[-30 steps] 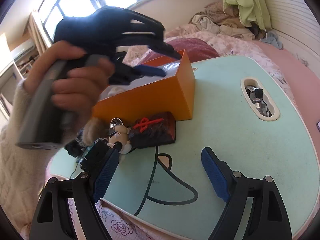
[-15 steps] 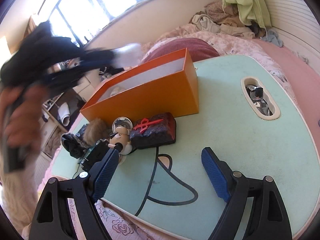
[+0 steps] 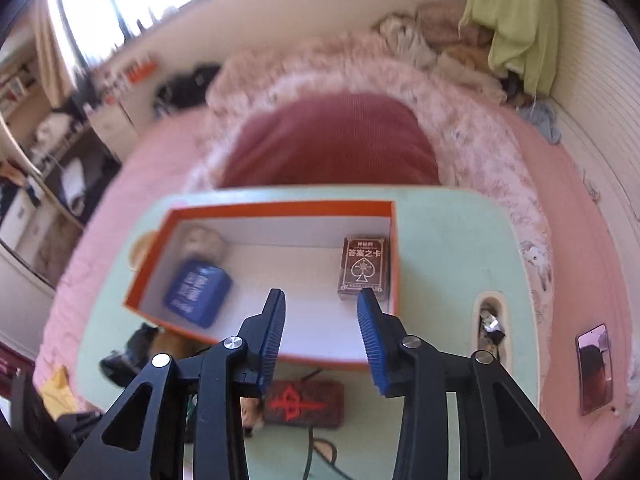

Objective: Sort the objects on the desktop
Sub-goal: 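Lift the plastic bag out and set it on the table, left gripper, then grasp the brown card box in the orange box with the right gripper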

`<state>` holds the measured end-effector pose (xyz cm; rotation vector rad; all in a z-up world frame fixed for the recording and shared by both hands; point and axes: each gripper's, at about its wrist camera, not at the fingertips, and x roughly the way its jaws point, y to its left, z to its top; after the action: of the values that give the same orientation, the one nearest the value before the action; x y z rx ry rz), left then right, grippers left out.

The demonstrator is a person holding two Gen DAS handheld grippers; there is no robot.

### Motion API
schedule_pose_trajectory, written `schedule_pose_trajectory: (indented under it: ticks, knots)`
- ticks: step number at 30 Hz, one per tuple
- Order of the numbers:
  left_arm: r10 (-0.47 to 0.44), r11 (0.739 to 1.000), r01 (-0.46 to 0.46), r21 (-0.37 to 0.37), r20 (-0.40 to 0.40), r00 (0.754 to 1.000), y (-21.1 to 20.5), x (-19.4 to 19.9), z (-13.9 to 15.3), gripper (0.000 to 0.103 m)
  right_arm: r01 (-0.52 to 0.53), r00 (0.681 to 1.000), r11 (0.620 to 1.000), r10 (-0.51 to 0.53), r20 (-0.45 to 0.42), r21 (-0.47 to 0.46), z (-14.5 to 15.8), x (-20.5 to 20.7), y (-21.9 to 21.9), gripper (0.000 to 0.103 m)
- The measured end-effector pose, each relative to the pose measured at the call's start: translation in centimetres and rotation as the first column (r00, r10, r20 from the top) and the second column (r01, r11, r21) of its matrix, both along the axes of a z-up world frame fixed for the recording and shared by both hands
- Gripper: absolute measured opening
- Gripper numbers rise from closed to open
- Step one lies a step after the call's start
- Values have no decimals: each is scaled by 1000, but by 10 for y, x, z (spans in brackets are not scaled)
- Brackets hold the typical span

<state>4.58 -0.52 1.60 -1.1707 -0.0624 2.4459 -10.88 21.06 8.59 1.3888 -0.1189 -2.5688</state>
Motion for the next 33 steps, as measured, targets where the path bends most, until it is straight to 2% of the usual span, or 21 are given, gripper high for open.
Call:
schedule_pose_trajectory:
  ticks: [1,2,3,5,7,11,13,15,16,18,19,21,22,23,27,31,33]
  knots:
    - [2,999,-1,-35,19,1000,6,-3,-5,14,2,999,999,-3,34,32,-8,-13,-6,36]
    - [2,999,-2,-47,-8,1000,8,-1,-3,23,7,998,996,-13,62,91,-17,-25,-14,36]
    - [-1,999,0,-51,-21,1000,10,1,0,28,16,997,988,-27,72,153,-25,-33,-20,36]
    - [8,999,-10,-40,-52,999,7,7,4,56,28,996,952,-54,77,306,-38,-49,-33,35]
    - [16,1000,-17,-18,-68,998,1,11,6,66,34,995,913,-71,76,406,-48,-59,-45,35]
    - [25,1000,-25,11,-55,998,-9,12,5,66,39,983,913,-107,146,407,-69,-75,-45,35]
    - [27,999,-25,26,-60,998,-13,14,5,66,43,984,896,-115,137,443,-74,-71,-49,36]
    - [27,999,-25,33,-66,997,-13,15,6,66,-39,986,900,-36,163,435,-72,-56,-60,36]
    - [25,999,-23,35,-66,997,-13,16,5,66,-71,984,910,-4,180,409,-70,-51,-61,36]
    - [23,999,-21,36,-63,998,-11,15,4,66,-114,971,961,55,231,251,-59,-41,-55,32]
    - [22,999,-20,37,-60,998,-9,14,3,66,-105,974,972,58,218,210,-53,-38,-51,28]
    - [21,999,-19,39,-56,998,-9,12,2,66,-50,992,971,21,123,235,-36,-33,-43,31]
    - [22,999,-20,40,-56,998,-9,12,2,66,-19,996,965,-4,87,261,-30,-32,-40,36]
    - [23,999,-20,43,-55,998,-9,12,2,66,-9,996,965,-14,86,263,-28,-33,-38,39]
    - [23,998,-20,51,-47,999,-10,11,0,66,14,984,976,-53,173,217,-35,-43,-28,39]
    - [24,998,-21,53,-48,999,-10,10,-1,66,32,965,948,-112,237,317,-48,-59,-38,40]
    - [23,998,-20,55,-49,999,-10,10,-1,66,37,961,924,-138,240,381,-56,-64,-45,54]
